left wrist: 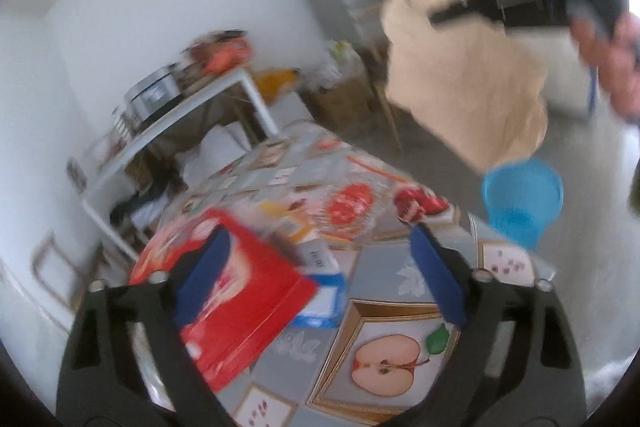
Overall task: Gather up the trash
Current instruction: 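Lift the brown paper bag with the right tool toward the blue wastebasket, then drop the paper bag into the wastebasket with the right tool while the left tool drops the clear red-print bag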
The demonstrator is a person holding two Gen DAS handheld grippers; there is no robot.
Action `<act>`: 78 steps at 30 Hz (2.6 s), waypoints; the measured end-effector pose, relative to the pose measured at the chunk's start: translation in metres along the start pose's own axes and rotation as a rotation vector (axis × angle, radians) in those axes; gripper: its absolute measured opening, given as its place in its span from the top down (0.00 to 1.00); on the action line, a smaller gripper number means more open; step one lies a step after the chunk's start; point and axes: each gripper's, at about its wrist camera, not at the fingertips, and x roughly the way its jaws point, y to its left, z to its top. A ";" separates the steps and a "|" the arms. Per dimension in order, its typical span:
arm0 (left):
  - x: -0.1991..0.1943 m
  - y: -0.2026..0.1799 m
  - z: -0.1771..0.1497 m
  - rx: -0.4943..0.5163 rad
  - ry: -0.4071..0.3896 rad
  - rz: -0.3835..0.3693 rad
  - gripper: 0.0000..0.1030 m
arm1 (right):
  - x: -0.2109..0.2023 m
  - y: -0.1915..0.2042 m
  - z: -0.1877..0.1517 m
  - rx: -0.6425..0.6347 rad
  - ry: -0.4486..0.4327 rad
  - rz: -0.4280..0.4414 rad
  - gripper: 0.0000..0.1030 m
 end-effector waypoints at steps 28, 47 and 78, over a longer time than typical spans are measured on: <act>0.266 -0.060 0.079 0.128 0.723 -0.292 0.40 | -0.071 -0.156 -0.042 0.288 -0.116 -0.099 0.96; 0.237 -0.034 0.139 0.069 0.591 -0.285 0.96 | -0.072 -0.182 -0.047 0.318 -0.134 -0.159 0.96; 0.363 -0.298 0.179 -0.317 0.643 -0.753 0.53 | -0.008 -0.434 -0.068 0.837 -0.046 -0.483 0.54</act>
